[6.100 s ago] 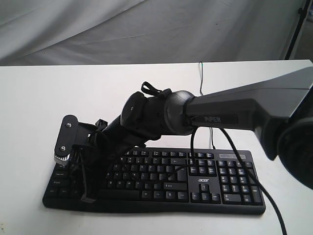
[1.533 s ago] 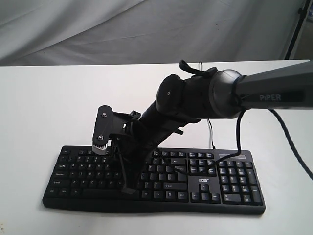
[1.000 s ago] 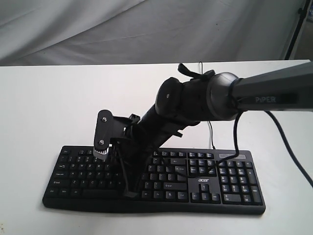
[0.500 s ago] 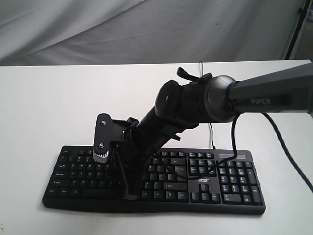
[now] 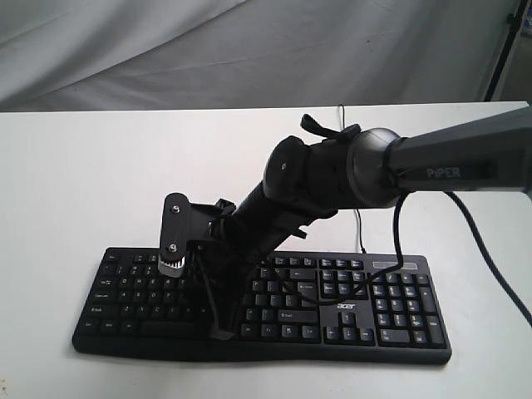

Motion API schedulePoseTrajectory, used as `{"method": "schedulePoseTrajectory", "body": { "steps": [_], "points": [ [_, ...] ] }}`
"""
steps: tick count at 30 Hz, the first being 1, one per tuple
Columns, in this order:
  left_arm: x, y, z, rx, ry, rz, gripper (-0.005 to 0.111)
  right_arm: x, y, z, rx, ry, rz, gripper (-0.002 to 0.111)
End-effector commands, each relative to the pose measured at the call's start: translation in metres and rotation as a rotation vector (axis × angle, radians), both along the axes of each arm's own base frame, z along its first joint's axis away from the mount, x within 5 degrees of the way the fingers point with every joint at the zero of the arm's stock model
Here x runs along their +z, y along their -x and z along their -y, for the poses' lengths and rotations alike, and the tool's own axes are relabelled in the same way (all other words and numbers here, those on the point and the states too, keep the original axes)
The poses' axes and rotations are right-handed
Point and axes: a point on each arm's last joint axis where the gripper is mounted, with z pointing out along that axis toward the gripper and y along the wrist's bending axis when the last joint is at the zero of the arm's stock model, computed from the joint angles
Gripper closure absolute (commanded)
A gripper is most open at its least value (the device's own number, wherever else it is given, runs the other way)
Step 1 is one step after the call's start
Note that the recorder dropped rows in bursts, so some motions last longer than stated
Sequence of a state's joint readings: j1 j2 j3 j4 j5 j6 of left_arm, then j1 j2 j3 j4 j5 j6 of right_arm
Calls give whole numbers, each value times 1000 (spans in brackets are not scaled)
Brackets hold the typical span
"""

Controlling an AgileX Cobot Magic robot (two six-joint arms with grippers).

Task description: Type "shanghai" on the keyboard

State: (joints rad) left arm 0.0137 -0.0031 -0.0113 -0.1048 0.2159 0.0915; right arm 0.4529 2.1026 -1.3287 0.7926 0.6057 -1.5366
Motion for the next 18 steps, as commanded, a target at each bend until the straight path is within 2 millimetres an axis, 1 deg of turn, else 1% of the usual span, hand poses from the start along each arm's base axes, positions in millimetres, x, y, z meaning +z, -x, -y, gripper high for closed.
{"method": "schedulePoseTrajectory", "body": {
  "steps": [1,18],
  "points": [
    [0,0,0,-4,5,-1,106,-1,1,0,-1,-2,-1,108],
    [0,0,0,-4,5,-1,106,-2,0,0,-7,0,7,108]
  ]
}}
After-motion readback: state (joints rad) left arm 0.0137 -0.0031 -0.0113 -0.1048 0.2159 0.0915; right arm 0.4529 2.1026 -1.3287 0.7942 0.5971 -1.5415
